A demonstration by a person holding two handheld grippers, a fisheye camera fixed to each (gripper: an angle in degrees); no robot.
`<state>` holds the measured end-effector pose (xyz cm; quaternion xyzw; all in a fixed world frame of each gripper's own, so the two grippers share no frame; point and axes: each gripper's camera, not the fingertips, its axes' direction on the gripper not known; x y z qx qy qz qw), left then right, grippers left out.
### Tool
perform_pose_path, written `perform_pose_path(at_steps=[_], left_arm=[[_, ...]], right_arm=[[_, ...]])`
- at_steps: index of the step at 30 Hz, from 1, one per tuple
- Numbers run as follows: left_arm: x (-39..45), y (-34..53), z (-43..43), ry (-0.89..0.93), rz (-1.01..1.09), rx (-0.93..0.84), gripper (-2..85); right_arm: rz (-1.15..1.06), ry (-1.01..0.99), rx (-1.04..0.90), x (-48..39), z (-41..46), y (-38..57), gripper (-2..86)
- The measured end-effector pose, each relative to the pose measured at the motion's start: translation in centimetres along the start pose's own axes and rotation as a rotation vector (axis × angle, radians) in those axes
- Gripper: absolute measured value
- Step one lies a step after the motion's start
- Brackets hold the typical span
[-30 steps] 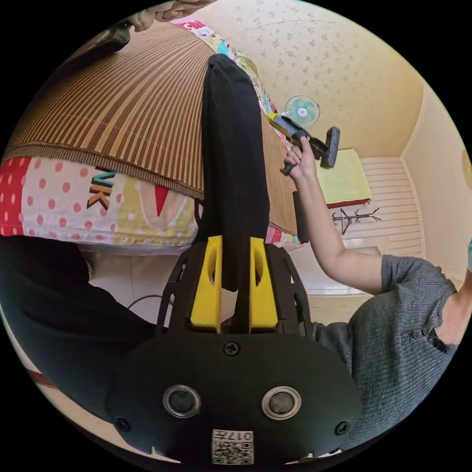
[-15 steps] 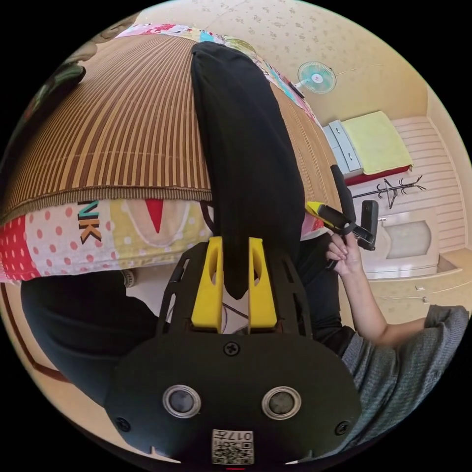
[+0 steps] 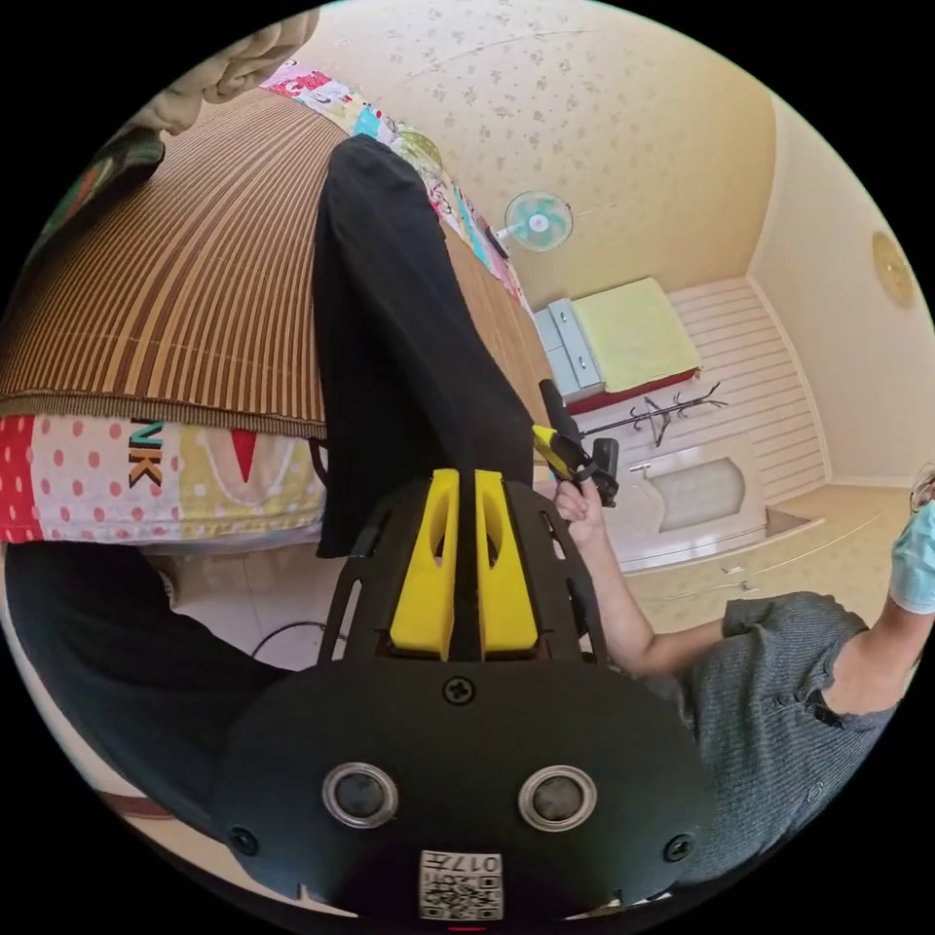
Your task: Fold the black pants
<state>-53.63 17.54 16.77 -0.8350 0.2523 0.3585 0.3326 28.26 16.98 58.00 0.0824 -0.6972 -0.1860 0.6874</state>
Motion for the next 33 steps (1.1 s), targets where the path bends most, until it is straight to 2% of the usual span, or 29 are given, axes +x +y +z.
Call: perform_pose_path(at_steps=[4,5,6,8,9,14,19,22,26,29,31,33], left_arm=[[0.4,0.2,0.3,0.098,0.116,-0.014,2.5],[0.1,0.1,0.7,0.099,0.114,-0.035,2.4],[-0.7,0.1,2.1,0.044,0.098,-0.088,2.3],[-2.4,0.5,4.8,-0.118,-0.002,-0.192,2.0],[-3.4,1.0,6.2,-0.219,-0.062,-0.236,1.6],[-4.7,2.0,7.2,-0.151,-0.107,-0.192,1.8],[-4.3,1.6,6.1,-0.227,-0.101,-0.110,8.1],[-3.7,0.9,4.9,-0.228,-0.067,-0.004,9.9],[-4.5,-1.1,6.5,-0.234,-0.077,-0.008,11.7],[-5.0,-2.4,8.7,-0.243,-0.069,-0.022,10.0],[-4.4,-2.7,10.0,-0.311,0.005,-0.043,6.6],[-3.4,-2.5,9.6,-0.294,0.053,-0.061,4.7]], right_arm=[[-0.100,0.032,0.057,-2.2,-1.8,0.6,0.6],[-0.084,0.081,0.023,-1.7,-1.4,0.7,0.6],[-0.073,0.124,-0.017,-1.4,-0.8,0.7,0.6],[-0.007,0.362,-0.197,0.6,2.7,1.5,0.5],[-0.010,0.392,-0.228,0.9,3.3,1.9,0.5],[0.033,0.257,-0.170,2.1,2.4,4.0,0.8],[0.019,0.161,-0.127,2.7,2.0,2.8,2.2],[-0.003,0.168,-0.170,2.5,3.5,1.2,3.5],[-0.012,0.130,-0.228,3.0,6.8,-0.4,7.7],[-0.037,0.244,-0.235,2.2,7.8,-0.6,5.6],[-0.051,0.253,-0.239,1.5,7.1,-0.7,3.9],[-0.079,0.255,-0.222,0.4,5.5,-0.5,2.8]])
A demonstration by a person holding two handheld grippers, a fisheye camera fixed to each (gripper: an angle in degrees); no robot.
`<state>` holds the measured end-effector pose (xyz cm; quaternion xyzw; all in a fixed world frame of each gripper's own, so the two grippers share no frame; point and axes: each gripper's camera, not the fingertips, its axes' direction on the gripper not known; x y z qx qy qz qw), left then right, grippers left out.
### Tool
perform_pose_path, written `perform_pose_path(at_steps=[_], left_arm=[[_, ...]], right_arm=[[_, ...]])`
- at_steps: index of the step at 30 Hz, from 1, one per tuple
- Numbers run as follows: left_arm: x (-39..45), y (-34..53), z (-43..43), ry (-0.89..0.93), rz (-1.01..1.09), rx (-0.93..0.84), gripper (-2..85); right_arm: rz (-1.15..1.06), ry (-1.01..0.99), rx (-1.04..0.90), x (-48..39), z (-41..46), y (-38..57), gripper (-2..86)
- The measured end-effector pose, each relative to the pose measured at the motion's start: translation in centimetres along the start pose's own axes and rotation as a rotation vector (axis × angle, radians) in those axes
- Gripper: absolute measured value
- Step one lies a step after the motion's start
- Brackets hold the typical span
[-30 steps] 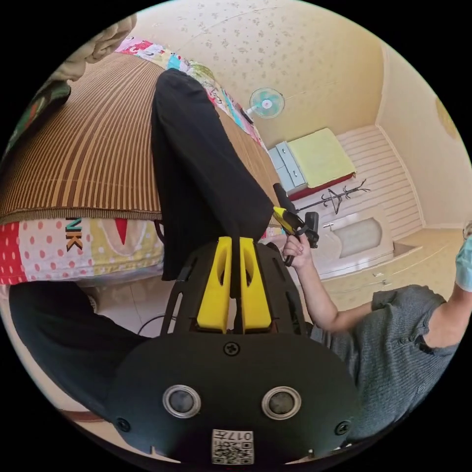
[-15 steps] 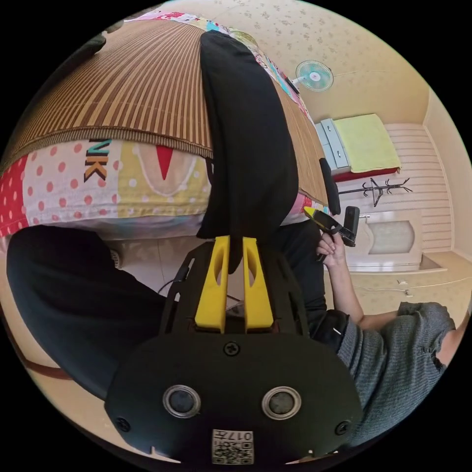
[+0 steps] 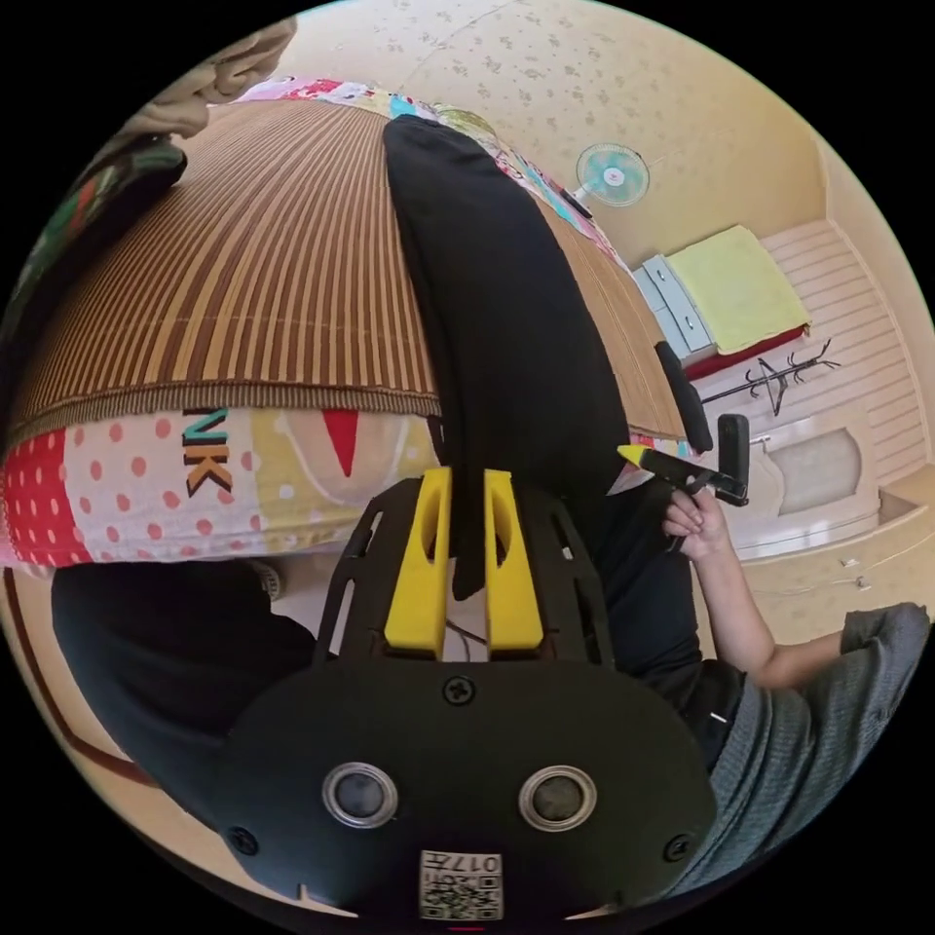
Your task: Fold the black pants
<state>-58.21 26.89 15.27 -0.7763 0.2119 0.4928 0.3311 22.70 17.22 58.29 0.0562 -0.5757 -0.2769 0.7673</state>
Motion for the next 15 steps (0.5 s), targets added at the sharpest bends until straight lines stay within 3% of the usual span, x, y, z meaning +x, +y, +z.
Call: perform_pose_path(at_steps=[3,7,11,13,15], left_arm=[[2.1,1.1,-1.6,0.065,0.116,0.005,3.7],[4.1,2.7,-0.2,0.070,0.235,-0.096,2.8],[2.1,3.4,-2.3,-0.068,0.080,0.065,1.5],[0.0,2.1,-4.8,0.011,0.009,0.187,3.1],[-2.0,-0.3,-5.3,0.090,-0.065,0.198,6.3]], right_arm=[[-0.097,-0.049,0.047,-1.1,-3.4,1.8,1.7],[-0.083,-0.009,-0.104,0.9,-3.3,3.6,1.4],[-0.068,-0.021,-0.067,2.6,-4.9,3.1,1.8],[-0.058,-0.050,0.017,3.3,-6.8,2.1,2.5],[-0.038,-0.086,0.062,4.5,-8.1,0.3,4.3]])
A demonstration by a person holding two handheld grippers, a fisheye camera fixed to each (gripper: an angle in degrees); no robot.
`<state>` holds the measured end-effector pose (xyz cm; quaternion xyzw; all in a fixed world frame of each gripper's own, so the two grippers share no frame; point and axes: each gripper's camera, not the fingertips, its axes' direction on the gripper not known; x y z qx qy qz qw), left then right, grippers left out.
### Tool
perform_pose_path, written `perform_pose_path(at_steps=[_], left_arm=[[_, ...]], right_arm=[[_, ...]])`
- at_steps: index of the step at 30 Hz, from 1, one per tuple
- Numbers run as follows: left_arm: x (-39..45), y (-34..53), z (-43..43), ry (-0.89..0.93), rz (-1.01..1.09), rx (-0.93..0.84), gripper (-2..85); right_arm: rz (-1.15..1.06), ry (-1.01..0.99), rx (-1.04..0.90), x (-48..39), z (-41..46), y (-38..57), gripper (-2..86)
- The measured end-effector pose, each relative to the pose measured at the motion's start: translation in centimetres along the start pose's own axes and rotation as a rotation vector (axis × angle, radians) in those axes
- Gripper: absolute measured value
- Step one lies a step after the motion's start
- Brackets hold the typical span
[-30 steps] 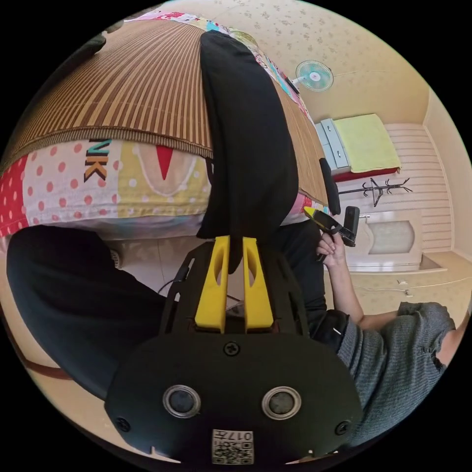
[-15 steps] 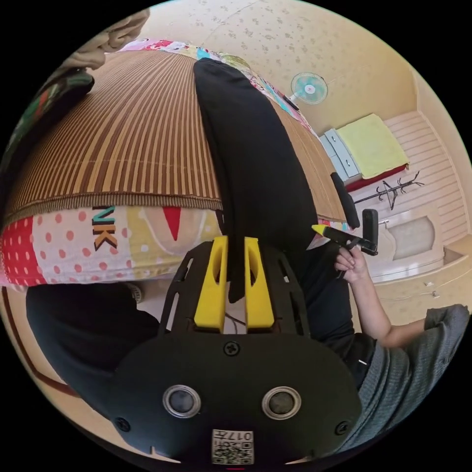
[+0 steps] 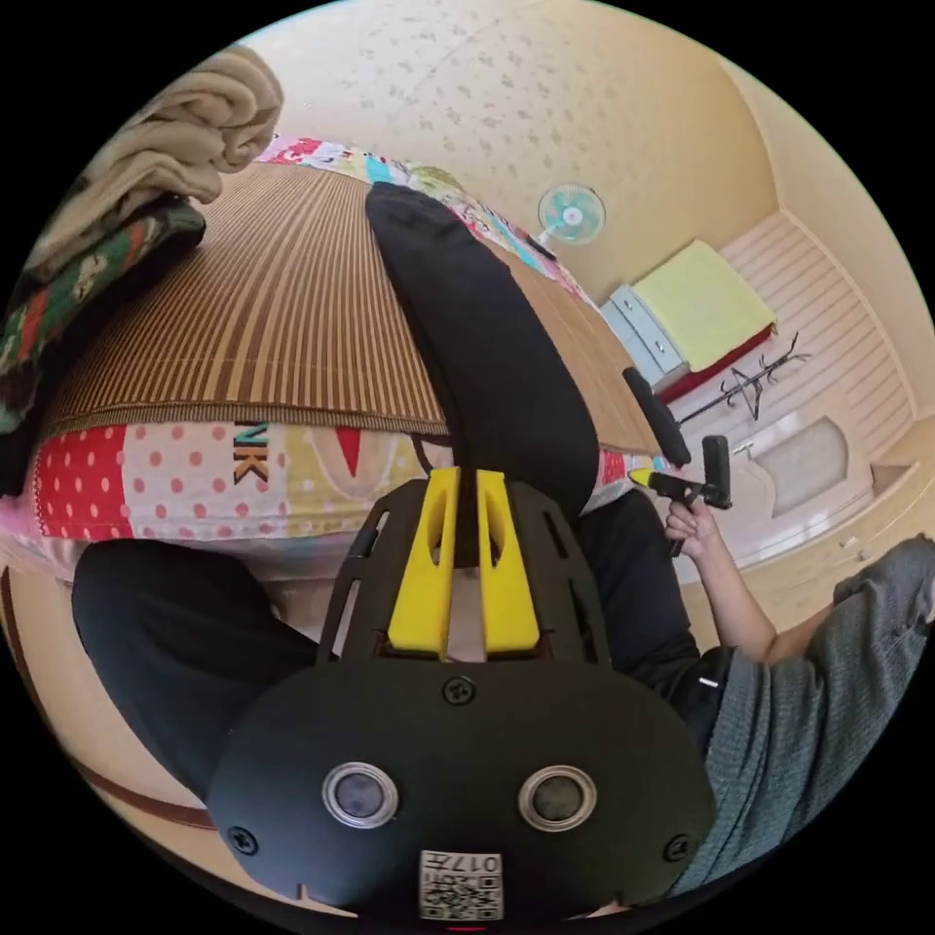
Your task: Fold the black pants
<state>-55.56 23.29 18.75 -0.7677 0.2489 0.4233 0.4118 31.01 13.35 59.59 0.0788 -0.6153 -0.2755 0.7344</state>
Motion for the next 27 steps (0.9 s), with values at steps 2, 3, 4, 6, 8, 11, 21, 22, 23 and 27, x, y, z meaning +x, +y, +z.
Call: perform_pose_path(at_steps=[2,3,4,6,8,11,21,22,23,27], left_arm=[[-1.8,-2.9,0.7,0.069,-0.089,-0.011,10.6],[-3.0,-4.6,1.3,0.091,-0.181,-0.020,11.5],[-3.7,-6.3,2.1,0.119,-0.220,-0.022,12.3],[-3.7,-9.1,3.6,0.136,-0.194,-0.046,13.0],[-3.7,-11.7,5.7,0.080,-0.176,-0.113,13.0],[-3.0,-14.4,6.9,0.009,-0.141,-0.106,11.2],[-4.5,-15.5,4.6,0.262,-0.177,-0.170,4.0],[-4.1,-14.8,3.0,0.349,-0.156,-0.150,3.8],[-3.6,-14.4,2.0,0.386,-0.136,-0.136,3.8],[1.9,-11.5,-7.4,0.578,0.095,0.063,3.7]], right_arm=[[0.055,-0.012,0.029,2.3,-0.8,-3.0,7.7],[0.070,-0.017,0.037,2.9,-0.9,-3.8,8.5],[0.110,-0.025,0.053,4.2,-0.9,-5.3,9.6],[0.153,-0.026,0.061,5.9,-0.8,-7.4,10.9],[0.212,-0.009,0.041,7.5,0.1,-10.0,13.0],[0.248,-0.051,0.038,8.7,1.0,-12.7,13.4],[0.215,-0.197,0.011,7.3,0.8,-15.2,5.3],[0.187,-0.307,0.044,6.6,-0.6,-14.3,4.6],[0.146,-0.370,0.075,5.4,-2.4,-13.4,4.1],[-0.022,-0.454,0.203,0.3,-9.5,-10.8,3.3]])
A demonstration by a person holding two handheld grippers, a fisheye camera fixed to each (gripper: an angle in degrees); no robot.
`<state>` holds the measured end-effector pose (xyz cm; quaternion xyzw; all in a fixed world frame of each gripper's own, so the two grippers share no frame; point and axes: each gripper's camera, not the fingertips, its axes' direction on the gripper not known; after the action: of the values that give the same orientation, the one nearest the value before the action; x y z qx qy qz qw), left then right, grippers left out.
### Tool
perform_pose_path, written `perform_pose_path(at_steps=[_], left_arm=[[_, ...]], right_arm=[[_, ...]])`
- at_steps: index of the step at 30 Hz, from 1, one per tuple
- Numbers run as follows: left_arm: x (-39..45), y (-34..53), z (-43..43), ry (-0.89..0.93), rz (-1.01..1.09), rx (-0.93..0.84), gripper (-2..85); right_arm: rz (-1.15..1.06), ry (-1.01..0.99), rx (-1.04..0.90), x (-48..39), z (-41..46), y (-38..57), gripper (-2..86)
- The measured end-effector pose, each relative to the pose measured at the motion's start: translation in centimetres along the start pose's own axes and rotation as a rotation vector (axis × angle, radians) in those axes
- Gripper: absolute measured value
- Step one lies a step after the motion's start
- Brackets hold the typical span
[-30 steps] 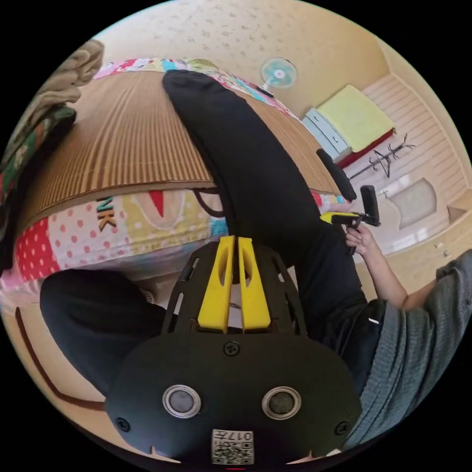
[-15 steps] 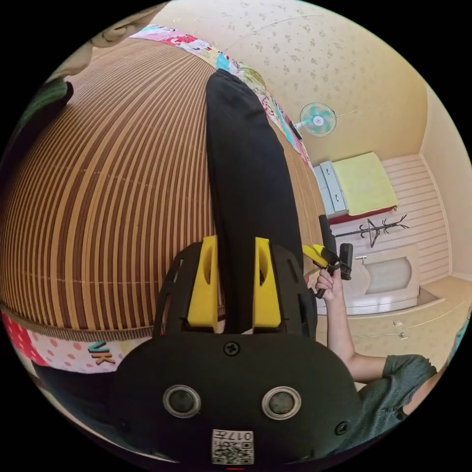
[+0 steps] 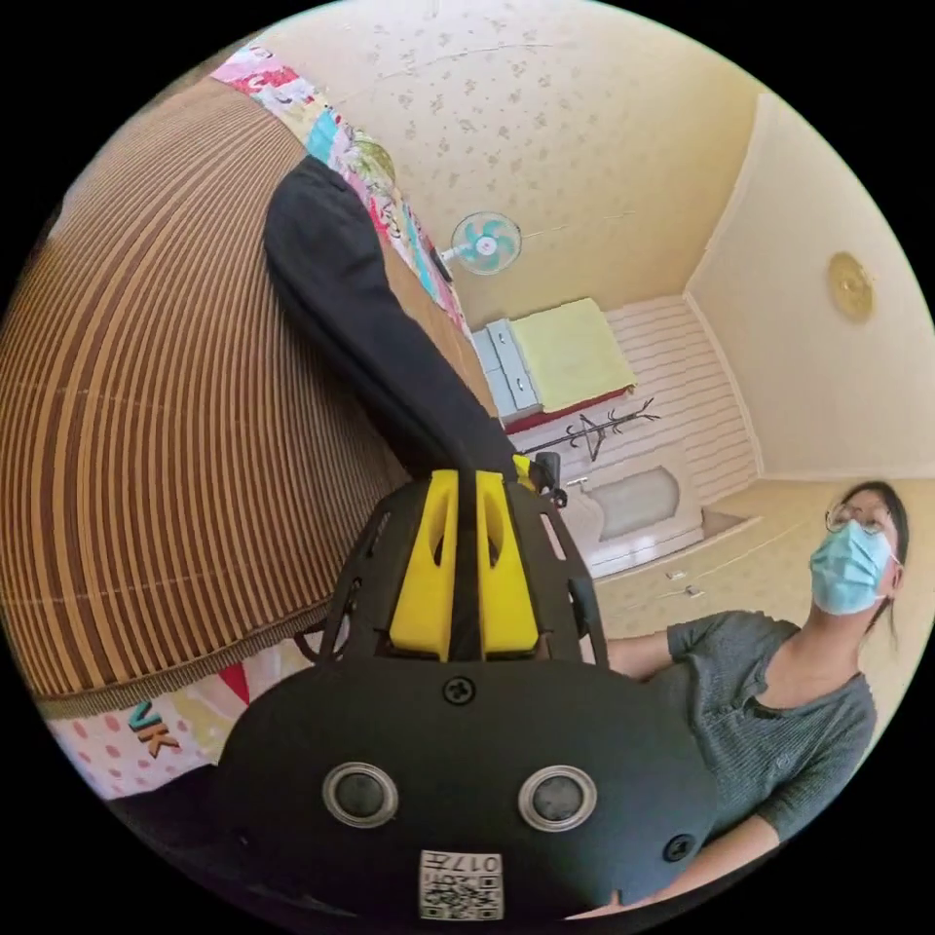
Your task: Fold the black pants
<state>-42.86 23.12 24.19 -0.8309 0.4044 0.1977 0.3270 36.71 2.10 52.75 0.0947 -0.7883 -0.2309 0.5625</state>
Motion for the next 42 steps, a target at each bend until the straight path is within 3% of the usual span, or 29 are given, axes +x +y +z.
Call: perform_pose_path(at_steps=[3,10,14,18,22,25,29,32,35,42], left_arm=[[7.9,-0.6,-3.5,0.161,0.165,0.119,3.6],[33.6,-4.0,-9.3,0.265,0.684,0.244,3.6],[43.5,-4.6,-10.6,0.319,0.837,0.294,3.5],[48.2,-5.7,-10.0,0.212,0.836,0.380,2.5],[43.3,-11.3,-6.6,0.114,0.593,0.392,2.3],[38.0,-18.6,-3.3,-0.089,0.518,0.358,2.6],[32.5,-26.5,0.2,-0.230,0.473,0.281,3.1],[26.8,-29.0,3.0,-0.277,0.401,0.203,3.5],[19.5,-25.9,5.8,-0.411,0.344,0.105,3.9],[0.9,-2.6,8.9,-0.121,0.148,-0.246,3.9]], right_arm=[[-0.201,-0.116,0.073,-8.7,-3.5,-0.5,3.0],[-0.737,-0.125,0.164,-34.8,-8.9,-0.8,2.6],[-0.871,-0.109,0.314,-45.7,-11.3,0.9,2.3],[-0.813,-0.026,0.372,-49.4,-12.0,0.4,2.1],[-0.660,0.163,0.374,-46.2,-10.6,-4.9,1.9],[-0.536,0.241,0.321,-40.3,-8.6,-13.0,1.9],[-0.347,0.320,0.246,-31.3,-5.6,-23.0,2.1],[-0.298,0.387,0.200,-25.9,-3.5,-23.7,2.1],[-0.300,0.380,0.119,-19.9,-1.4,-18.5,2.2],[-0.267,0.177,-0.097,-7.7,-0.5,4.4,2.7]])
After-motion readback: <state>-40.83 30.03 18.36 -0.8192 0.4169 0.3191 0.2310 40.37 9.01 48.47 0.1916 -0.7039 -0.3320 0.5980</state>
